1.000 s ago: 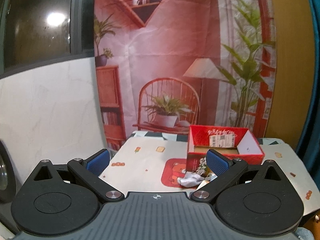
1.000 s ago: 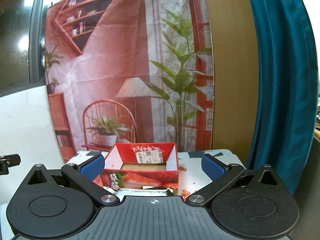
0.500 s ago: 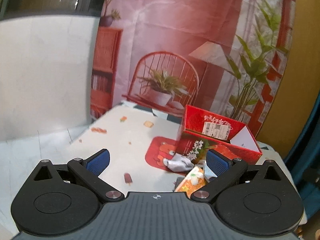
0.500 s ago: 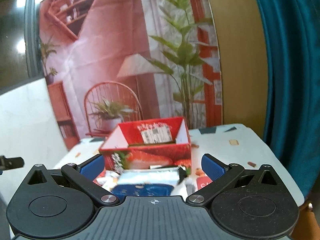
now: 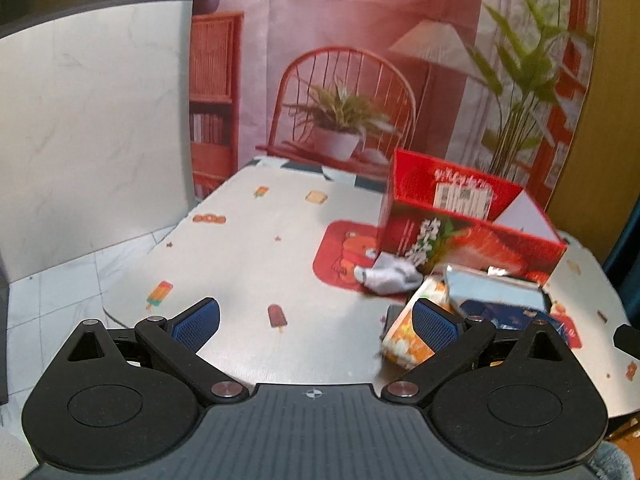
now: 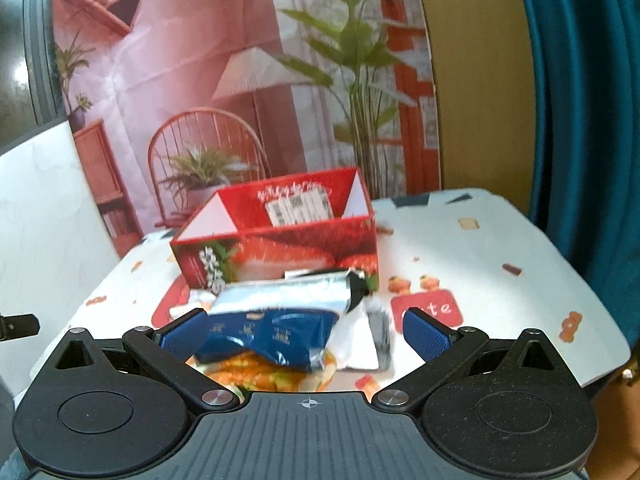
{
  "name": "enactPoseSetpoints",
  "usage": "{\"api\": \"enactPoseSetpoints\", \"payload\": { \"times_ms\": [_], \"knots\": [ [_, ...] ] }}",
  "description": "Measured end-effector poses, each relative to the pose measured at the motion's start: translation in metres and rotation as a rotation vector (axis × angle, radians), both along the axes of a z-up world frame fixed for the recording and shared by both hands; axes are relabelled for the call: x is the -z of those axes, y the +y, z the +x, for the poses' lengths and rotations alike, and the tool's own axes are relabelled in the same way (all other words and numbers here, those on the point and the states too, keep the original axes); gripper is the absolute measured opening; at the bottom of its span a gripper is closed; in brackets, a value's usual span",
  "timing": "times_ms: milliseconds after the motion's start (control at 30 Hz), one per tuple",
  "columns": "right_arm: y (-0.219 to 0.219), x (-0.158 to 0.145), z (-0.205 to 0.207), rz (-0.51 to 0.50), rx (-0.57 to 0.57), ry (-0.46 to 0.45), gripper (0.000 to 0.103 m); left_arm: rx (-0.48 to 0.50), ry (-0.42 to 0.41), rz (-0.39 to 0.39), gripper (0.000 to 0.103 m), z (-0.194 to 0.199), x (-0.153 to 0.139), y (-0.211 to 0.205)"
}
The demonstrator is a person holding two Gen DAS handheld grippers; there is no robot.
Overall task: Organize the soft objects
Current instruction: 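Move both grippers toward the blue cotton-pad bag on the pile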
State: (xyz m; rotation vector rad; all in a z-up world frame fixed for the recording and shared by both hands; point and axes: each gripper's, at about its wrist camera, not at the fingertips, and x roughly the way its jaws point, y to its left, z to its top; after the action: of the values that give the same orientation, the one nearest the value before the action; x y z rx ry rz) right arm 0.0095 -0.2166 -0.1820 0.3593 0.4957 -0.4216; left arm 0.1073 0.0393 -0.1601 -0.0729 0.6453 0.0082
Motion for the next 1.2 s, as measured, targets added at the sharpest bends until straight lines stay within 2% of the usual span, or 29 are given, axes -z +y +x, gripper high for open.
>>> {"api": "enactPoseSetpoints", "payload": {
  "times_ms": [267,500,700,933,1200],
  "knots": [
    [-0.001,0.017,0.011,0.031,-0.035,0.043,0.102,0.031,0.061,0.058,0.103,0.014,0.018,-0.011],
    [-0.009,0.031,0.021,0.071,-0.043,0.072,0.096,0.043,0.112,0.062,0.102,0.026,0.031,-0.016],
    [-0.017,0.039,0.030,0.095,-0.051,0.092,0.090,0.049,0.142,0.071,0.096,0.034,0.037,-0.021],
    [-0.024,0.043,0.045,0.118,-0.076,0.106,0.083,0.080,0.164,0.053,0.080,0.051,0.037,-0.027],
    [-0.038,0.046,0.066,0.168,-0.094,0.117,0.081,0.132,0.186,0.032,0.078,0.074,0.037,-0.045]
  ]
}}
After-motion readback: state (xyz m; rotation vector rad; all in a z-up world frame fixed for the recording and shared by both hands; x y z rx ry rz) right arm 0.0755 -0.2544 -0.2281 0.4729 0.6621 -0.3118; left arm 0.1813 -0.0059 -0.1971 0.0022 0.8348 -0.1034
